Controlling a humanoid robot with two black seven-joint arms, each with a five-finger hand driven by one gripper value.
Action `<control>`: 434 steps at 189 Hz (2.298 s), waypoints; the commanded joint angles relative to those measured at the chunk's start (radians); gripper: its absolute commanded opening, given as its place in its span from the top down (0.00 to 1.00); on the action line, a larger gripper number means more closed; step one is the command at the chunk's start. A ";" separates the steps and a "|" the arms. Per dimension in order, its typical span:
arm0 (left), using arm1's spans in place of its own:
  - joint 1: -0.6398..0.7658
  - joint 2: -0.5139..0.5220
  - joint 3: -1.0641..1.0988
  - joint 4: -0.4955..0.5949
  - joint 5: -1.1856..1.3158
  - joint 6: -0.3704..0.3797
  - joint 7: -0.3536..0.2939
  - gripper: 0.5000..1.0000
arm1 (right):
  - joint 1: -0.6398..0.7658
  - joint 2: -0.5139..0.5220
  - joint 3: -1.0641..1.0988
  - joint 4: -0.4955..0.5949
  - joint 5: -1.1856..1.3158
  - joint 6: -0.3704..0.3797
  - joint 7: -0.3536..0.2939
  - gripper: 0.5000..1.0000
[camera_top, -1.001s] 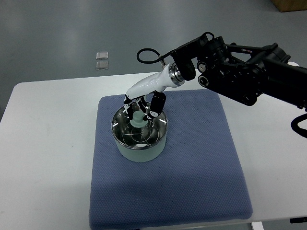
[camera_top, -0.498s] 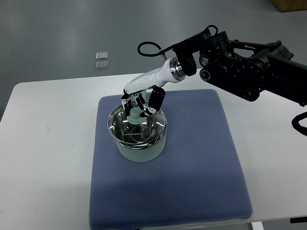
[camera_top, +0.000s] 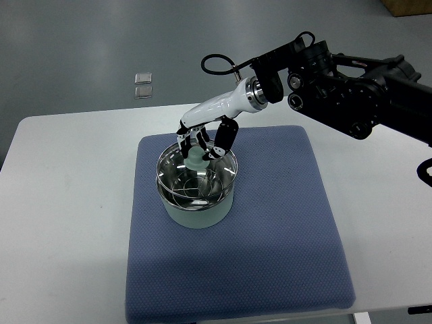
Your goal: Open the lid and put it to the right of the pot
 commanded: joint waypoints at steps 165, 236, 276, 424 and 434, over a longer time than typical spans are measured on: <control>-0.002 0.000 0.000 -0.009 0.000 0.000 0.000 0.00 | -0.125 -0.303 0.002 -0.046 0.059 0.000 0.037 1.00; -0.002 0.000 0.000 -0.009 0.000 0.000 0.000 0.00 | -0.230 -0.298 0.001 -0.080 0.079 -0.086 0.049 0.62; -0.002 0.000 0.000 -0.009 0.000 0.002 0.000 0.00 | -0.231 -0.295 0.001 -0.080 0.203 -0.091 0.040 0.13; -0.002 0.000 -0.002 -0.011 0.000 0.000 0.000 0.00 | -0.351 -0.211 -0.001 -0.322 1.638 -0.063 -0.308 0.13; 0.002 0.000 -0.002 -0.011 0.000 0.000 0.000 0.00 | -0.377 -0.186 -0.001 -0.322 1.754 -0.080 -0.319 0.13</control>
